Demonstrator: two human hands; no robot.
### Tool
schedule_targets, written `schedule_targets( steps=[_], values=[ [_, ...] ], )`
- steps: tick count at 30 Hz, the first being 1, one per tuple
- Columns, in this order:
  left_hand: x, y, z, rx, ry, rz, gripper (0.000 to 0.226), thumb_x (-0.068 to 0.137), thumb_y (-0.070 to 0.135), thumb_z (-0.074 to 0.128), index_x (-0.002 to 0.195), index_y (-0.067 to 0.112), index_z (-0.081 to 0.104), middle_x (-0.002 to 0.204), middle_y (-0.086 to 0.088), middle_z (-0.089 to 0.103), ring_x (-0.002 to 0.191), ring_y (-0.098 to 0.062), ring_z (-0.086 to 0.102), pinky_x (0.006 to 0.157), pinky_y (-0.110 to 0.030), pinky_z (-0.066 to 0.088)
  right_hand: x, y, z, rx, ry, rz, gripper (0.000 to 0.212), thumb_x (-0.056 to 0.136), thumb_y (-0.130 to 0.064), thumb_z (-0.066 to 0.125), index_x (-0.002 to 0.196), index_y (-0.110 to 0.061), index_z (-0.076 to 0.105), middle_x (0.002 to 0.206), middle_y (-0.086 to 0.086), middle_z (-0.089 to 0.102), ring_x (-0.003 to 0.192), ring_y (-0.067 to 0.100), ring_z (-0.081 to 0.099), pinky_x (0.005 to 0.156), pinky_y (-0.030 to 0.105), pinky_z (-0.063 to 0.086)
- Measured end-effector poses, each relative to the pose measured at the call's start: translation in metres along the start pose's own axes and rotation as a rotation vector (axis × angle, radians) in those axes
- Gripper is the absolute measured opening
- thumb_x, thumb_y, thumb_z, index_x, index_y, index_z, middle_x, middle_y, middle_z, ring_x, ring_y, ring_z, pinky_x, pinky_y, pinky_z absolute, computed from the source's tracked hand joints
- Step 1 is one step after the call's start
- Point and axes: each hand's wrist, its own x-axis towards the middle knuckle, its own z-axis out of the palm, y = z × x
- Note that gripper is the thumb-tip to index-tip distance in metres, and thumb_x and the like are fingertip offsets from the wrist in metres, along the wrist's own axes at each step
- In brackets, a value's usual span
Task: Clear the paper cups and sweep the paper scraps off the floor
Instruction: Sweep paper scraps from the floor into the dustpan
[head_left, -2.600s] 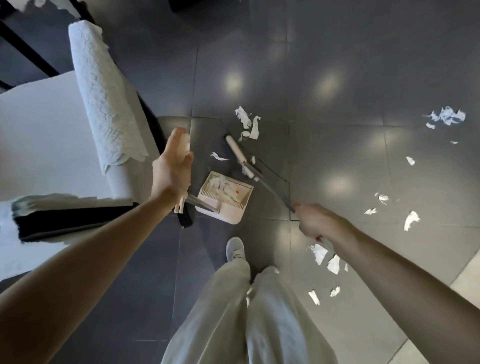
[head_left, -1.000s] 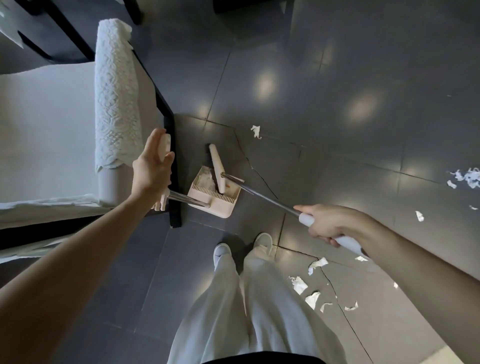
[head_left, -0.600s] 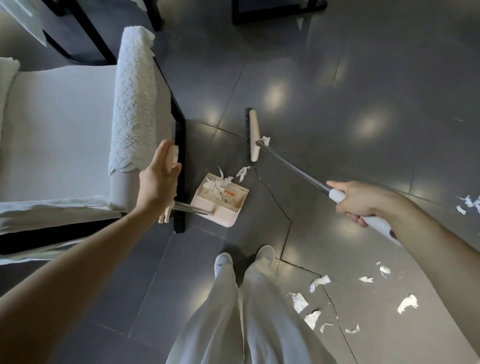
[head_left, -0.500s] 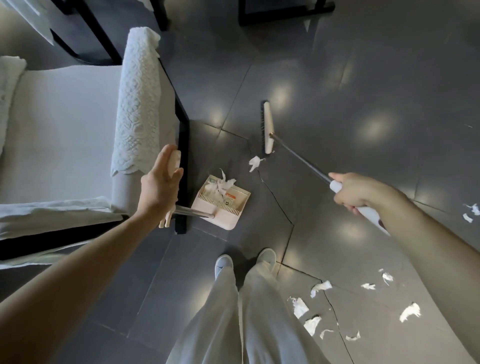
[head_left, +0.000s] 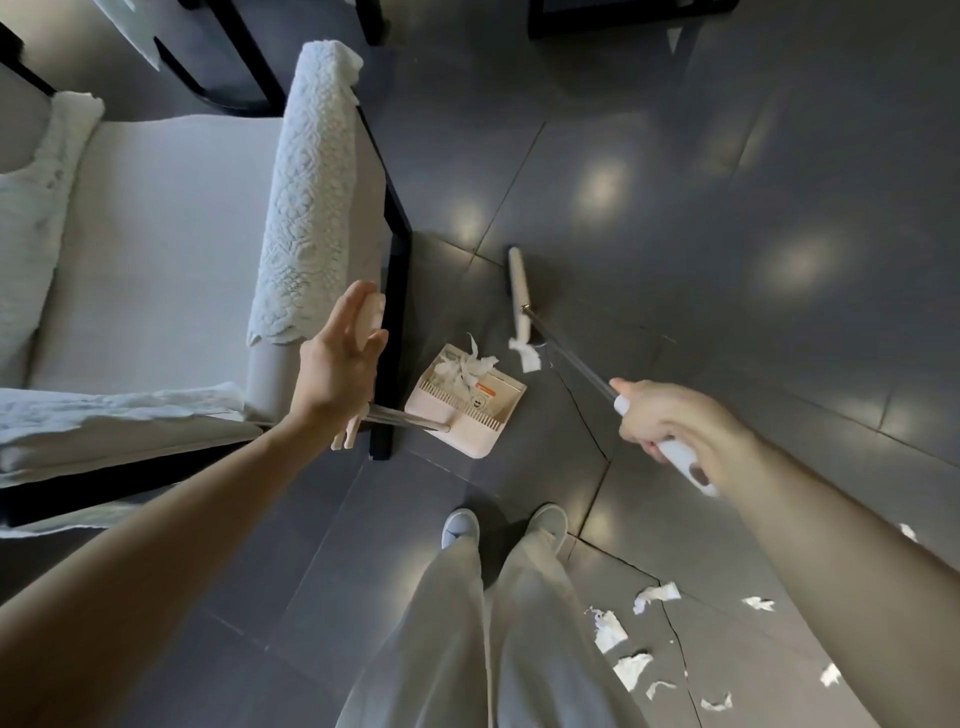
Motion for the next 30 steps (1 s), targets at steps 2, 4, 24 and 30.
schedule_targets(
  steps=[2, 4, 24, 30],
  values=[
    [0.002, -0.001, 0.002, -0.008, -0.008, 0.003, 0.043, 0.092, 0.016, 0.057, 0.122, 0.046, 0.048, 0.084, -0.003, 0.061, 0.06, -0.017, 0.051, 0.07, -0.033, 0.051, -0.013, -0.006, 0.015, 0.024, -0.051, -0.04, 0.098, 0.08, 0.01, 0.048, 0.155, -0.029, -0.001, 0.132, 0.016, 0.053, 0.074, 0.027, 0.057, 0.055, 0.03, 0.046],
    [0.002, 0.003, 0.004, -0.013, -0.019, 0.01, 0.045, 0.092, 0.015, 0.057, 0.124, 0.045, 0.048, 0.082, -0.013, 0.061, 0.06, -0.019, 0.05, 0.073, -0.038, 0.053, -0.027, -0.008, 0.031, 0.054, -0.095, -0.078, 0.092, 0.084, 0.006, 0.045, 0.155, -0.031, 0.0, 0.103, 0.013, 0.061, 0.06, 0.021, 0.054, 0.053, 0.027, 0.046],
    [-0.08, -0.007, -0.019, -0.026, -0.04, 0.016, 0.04, 0.097, 0.017, 0.053, 0.127, 0.042, 0.045, 0.09, -0.001, 0.061, 0.056, -0.011, 0.05, 0.062, -0.03, 0.05, -0.125, 0.042, 0.104, 0.396, 0.05, -0.005, 0.081, 0.087, -0.003, 0.042, 0.151, -0.043, 0.014, 0.05, 0.004, 0.054, 0.041, 0.017, 0.045, 0.048, 0.023, 0.043],
    [-0.141, -0.008, -0.018, -0.063, 0.083, 0.002, 0.043, 0.096, 0.017, 0.056, 0.131, 0.041, 0.046, 0.093, 0.001, 0.063, 0.058, -0.014, 0.049, 0.064, -0.029, 0.048, -0.133, 0.077, 0.111, 0.393, 0.097, -0.044, 0.081, 0.084, -0.003, 0.044, 0.15, -0.044, 0.019, 0.053, 0.005, 0.056, 0.039, 0.016, 0.047, 0.047, 0.022, 0.043]
  ],
)
